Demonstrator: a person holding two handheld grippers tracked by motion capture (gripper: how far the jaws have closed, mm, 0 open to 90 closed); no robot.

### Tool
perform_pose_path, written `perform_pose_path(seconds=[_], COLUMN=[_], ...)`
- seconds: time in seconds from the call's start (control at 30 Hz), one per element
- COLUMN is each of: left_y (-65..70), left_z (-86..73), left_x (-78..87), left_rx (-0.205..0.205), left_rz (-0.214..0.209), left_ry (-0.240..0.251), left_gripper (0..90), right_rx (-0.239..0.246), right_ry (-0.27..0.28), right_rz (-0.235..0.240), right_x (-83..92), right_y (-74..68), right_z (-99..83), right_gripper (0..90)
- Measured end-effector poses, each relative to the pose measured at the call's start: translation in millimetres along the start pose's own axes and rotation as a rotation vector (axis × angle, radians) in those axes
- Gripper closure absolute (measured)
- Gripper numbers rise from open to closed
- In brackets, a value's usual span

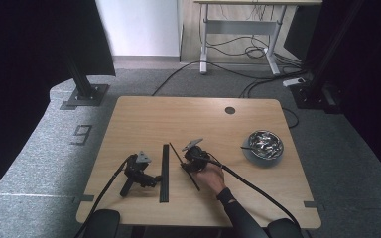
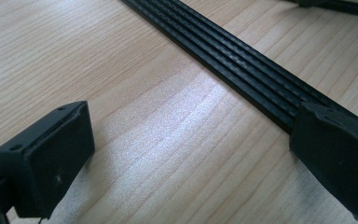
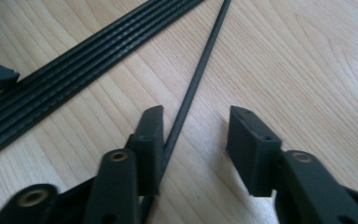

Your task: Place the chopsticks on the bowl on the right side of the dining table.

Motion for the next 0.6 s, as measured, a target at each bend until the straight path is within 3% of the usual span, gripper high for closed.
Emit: perform_pose_path(seconds=[0.6], left_y=[0.1], left_z=[0.0], left_x=[0.0], left_rx=[0.000], left_rz=[0.000], left_ry=[0.000], left_gripper=[0.0], right_rx=[-0.029], right_ry=[-0.020], right_rz=[-0.004], right_x=[13.9], right_y=[18.3], right_z=[-20.7], right_gripper=[80.8])
Point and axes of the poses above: each handheld gripper's, and its own axes: x roughly backward along the jaws, z roughly out of its top, y roughly to its right, the point moved 10 cm from there along -x, roughly forward along the jaws, and after that the axes turned 7 degrees about -y, right-handed, at the moved point
